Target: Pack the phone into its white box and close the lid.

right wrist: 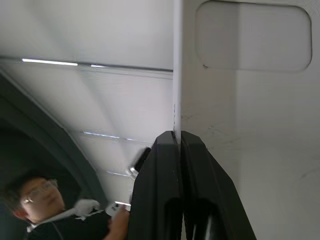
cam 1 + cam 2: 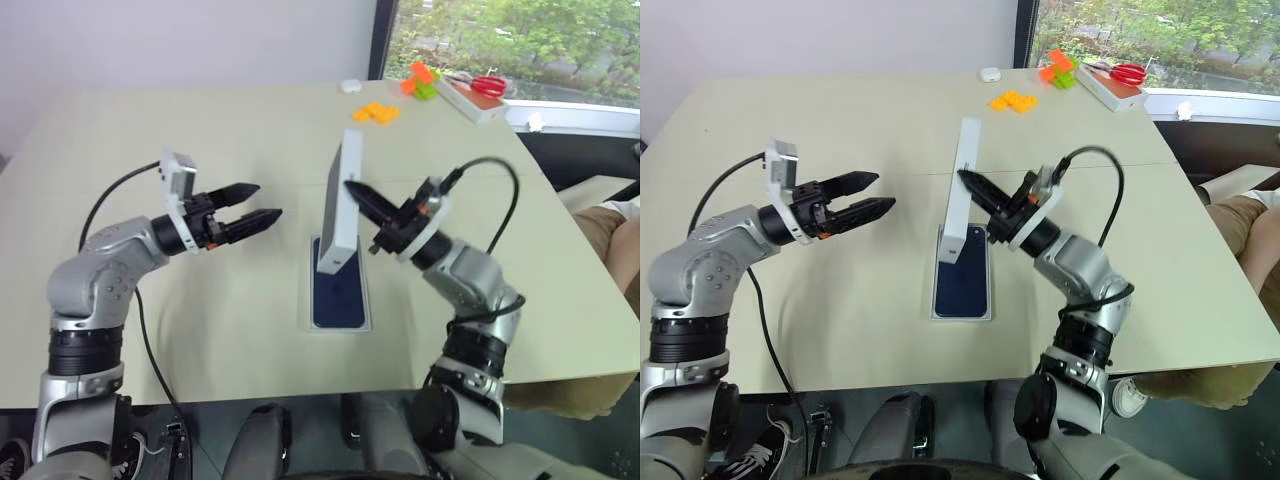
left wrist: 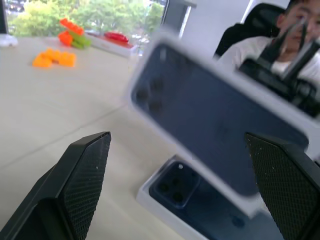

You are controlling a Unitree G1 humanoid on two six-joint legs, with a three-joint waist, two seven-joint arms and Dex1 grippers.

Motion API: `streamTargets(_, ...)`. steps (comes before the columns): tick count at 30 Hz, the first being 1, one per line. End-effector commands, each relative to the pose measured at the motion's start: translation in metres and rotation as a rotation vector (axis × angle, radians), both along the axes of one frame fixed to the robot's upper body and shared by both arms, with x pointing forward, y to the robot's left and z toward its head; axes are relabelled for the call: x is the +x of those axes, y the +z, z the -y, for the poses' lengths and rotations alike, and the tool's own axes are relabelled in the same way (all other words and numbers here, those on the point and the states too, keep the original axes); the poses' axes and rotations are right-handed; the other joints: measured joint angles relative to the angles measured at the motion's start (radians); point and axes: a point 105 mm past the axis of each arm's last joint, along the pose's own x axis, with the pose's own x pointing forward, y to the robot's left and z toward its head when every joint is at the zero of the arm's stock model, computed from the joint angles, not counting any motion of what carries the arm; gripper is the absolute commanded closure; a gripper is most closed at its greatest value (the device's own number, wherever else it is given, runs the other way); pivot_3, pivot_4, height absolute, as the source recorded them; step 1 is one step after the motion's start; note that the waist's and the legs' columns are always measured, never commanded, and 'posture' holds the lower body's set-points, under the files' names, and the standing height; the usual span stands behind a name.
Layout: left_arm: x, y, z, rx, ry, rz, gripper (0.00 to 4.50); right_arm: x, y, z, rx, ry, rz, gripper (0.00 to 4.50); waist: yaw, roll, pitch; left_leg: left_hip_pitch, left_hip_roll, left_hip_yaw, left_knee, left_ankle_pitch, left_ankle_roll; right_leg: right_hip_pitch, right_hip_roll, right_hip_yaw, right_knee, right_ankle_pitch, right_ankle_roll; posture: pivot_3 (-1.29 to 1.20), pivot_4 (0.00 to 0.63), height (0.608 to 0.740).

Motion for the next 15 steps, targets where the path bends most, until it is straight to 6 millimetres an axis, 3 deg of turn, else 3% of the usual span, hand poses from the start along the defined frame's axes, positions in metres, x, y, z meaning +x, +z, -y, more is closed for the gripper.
streamTargets(1,-0.008,0.010,0.004,-0.025,-0.024,0.037,0.00,-0.013,0.021,-0.007,0.047,0.043,0.100,4.42,0.001,0.000,0.000,0.000,0.000,0.000,0.000,0.000,0.000,0.000,0.001,0.000,0.000,0.000,0.000,0.00,0.150,0.740)
streamTargets(5,-0.010,0.009,0.005,-0.029,-0.028,0.034,0.00,-0.019,0.015,-0.011,0.034,0.065,0.102,4.42,0.005,0.000,0.000,0.001,0.001,-0.001,0.001,0.000,0.000,0.001,0.002,0.000,0.000,0.000,0.000,0.00,0.150,0.740)
streamTargets(9,-0.011,0.010,0.003,-0.032,-0.024,0.040,0.00,-0.038,-0.003,-0.022,-0.005,0.167,0.111,4.42,0.004,0.000,0.000,0.000,0.001,-0.001,0.001,0.000,0.000,0.001,0.001,0.000,0.000,-0.001,0.001,0.00,0.150,0.740)
streamTargets(15,-0.018,0.004,-0.001,0.004,-0.038,0.023,0.00,-0.038,-0.014,-0.023,-0.018,0.180,0.072,4.42,0.003,0.000,0.000,0.000,0.000,0.000,0.001,0.000,0.001,0.001,0.001,0.001,0.000,-0.001,0.001,0.00,0.150,0.740)
